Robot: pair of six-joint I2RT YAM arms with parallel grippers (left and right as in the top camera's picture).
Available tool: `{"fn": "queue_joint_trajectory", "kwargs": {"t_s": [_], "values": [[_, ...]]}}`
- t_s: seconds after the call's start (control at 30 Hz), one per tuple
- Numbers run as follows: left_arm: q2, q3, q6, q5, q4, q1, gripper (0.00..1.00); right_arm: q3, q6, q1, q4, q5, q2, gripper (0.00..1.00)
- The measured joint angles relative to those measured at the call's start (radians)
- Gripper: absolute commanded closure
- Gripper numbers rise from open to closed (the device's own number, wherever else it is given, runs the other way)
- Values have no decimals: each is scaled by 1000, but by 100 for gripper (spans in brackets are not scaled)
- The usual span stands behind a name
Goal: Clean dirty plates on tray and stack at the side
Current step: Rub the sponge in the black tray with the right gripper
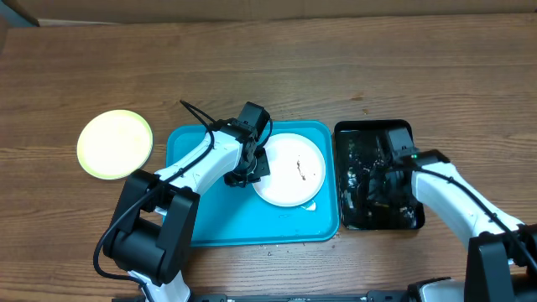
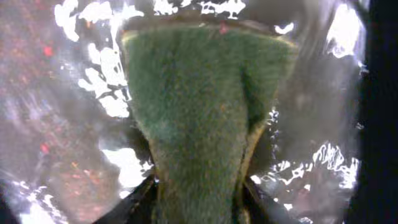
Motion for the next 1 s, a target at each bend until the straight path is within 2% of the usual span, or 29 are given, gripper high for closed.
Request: {"fn": "queue_joint_trajectory", "kwargs": {"t_s": [0.03,0.37,0.53,0.6,0.67,0.73,0.77,0.8,0.9,0.97,1.0], "values": [[0,0,0,0,0,0,96,21,-10,0,-11,1,0,12],[0,0,0,0,0,0,96,76,-36,0,30,28,11,13],[0,0,0,0,0,0,96,62,-39,0,92,32,40,21],[0,0,0,0,0,0,96,39,-39,0,142,35,43,30],[0,0,0,0,0,0,96,11,-35,0,188,38,43,51],[0,0,0,0,0,0,96,-11,-34,0,216,46,43,64],[0,0,0,0,0,0,96,-16,-34,-1,223,47,43,76],[0,0,0,0,0,0,96,-19,-37,-1,229,47,43,96],[0,0,0,0,0,0,96,-21,-40,-1,243,46,43,95],[0,0,0,0,1,0,96,-21,-40,-1,250,45,43,47],[0,0,0,0,1,0,96,-20,-41,-1,251,46,43,35]]}}
